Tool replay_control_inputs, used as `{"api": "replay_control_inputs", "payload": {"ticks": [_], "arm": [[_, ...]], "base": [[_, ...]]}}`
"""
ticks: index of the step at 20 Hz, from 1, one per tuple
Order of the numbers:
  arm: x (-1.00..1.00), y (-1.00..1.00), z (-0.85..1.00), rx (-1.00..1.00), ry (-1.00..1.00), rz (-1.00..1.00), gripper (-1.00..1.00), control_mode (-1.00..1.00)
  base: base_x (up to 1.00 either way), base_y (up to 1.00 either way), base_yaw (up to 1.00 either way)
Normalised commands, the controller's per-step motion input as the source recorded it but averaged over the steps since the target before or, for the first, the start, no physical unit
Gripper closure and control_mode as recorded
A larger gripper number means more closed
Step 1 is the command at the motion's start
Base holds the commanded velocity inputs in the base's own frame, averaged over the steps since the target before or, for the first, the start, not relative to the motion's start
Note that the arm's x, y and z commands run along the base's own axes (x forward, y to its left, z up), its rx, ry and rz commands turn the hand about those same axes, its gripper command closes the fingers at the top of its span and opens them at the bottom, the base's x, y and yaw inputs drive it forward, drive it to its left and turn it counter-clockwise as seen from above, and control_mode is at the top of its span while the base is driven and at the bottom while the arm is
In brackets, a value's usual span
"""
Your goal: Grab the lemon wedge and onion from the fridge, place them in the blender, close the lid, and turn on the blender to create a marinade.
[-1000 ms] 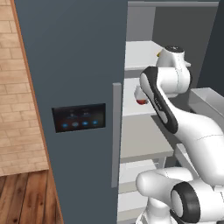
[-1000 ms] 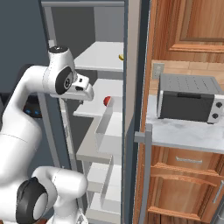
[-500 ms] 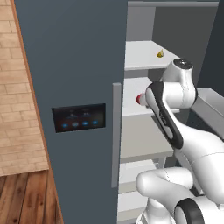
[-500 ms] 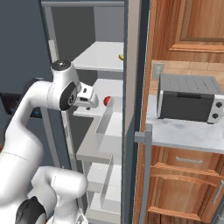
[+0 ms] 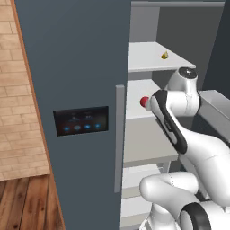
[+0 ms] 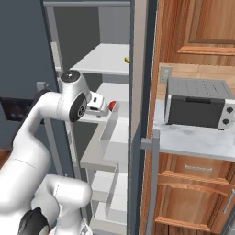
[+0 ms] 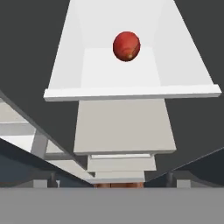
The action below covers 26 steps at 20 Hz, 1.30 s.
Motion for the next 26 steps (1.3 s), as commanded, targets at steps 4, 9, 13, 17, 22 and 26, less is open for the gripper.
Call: {"api": "replay_control_inputs", "payload": {"ticks": [4, 9, 13, 17, 22, 26], "arm": [[0.53, -0.27, -0.29, -0.02, 0.00, 0.00, -1.00, -1.00], [0.46, -0.04, -0.20, -0.01, 0.00, -0.01, -1.00, -1.00], [0.31, 0.00, -0.01, 0.00, 0.00, 0.00, -1.00, -1.00], [0.30, 0.00, 0.00, 0.00, 0.00, 0.00, -1.00, -1.00], [0.25, 0.00, -0.04, 0.00, 0.00, 0.00, -1.00, -1.00], [0.26, 0.00, -0.17, 0.00, 0.00, 0.00, -1.00, -1.00]], "base": [[0.00, 0.00, 0.00], [0.00, 0.00, 0.00], [0.00, 0.00, 0.00], [0.00, 0.00, 0.00], [0.00, 0.00, 0.00], [0.00, 0.00, 0.00]]}}
